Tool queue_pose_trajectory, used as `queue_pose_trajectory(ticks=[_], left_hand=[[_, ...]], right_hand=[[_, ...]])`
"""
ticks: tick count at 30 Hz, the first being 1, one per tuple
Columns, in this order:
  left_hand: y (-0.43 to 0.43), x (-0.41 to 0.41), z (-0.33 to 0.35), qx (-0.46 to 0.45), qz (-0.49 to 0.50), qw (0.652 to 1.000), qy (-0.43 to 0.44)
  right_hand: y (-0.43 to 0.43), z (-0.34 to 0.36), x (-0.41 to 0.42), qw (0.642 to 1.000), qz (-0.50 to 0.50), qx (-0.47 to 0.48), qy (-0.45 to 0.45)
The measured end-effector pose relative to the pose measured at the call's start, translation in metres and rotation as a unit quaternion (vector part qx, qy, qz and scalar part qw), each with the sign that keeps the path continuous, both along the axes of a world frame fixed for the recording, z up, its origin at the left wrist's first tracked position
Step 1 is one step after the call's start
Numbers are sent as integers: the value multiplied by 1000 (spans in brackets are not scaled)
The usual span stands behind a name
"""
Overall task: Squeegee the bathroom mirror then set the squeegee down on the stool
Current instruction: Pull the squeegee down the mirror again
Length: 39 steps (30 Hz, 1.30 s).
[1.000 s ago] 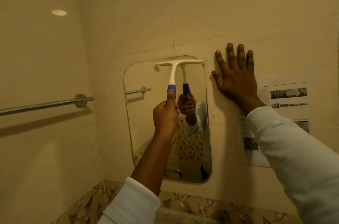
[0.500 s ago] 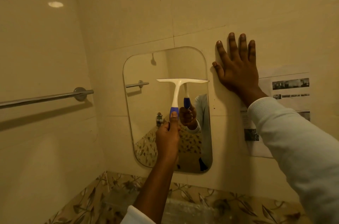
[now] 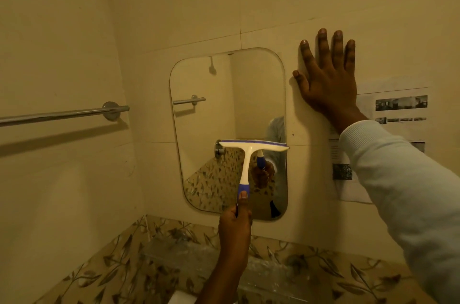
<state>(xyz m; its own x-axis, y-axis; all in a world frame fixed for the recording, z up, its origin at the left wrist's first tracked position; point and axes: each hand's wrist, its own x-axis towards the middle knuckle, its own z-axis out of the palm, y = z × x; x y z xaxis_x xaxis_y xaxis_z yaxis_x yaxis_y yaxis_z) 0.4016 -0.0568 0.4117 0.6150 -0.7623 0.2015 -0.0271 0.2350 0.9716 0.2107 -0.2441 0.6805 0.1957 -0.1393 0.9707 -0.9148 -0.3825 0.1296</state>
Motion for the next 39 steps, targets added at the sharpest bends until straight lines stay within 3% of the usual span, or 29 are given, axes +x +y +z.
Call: queue_pose_trajectory(ticks=[17,34,39], left_hand=[[13,4,-95,118,24,993,5],[15,7,-110,146,26,989,29],[34,5,-129,204,41,978,27]], right_hand=[[0,-1,1,1000,-1,-2,-1],[0,0,0,1000,5,1,4],[6,0,0,1000,8,7,6]])
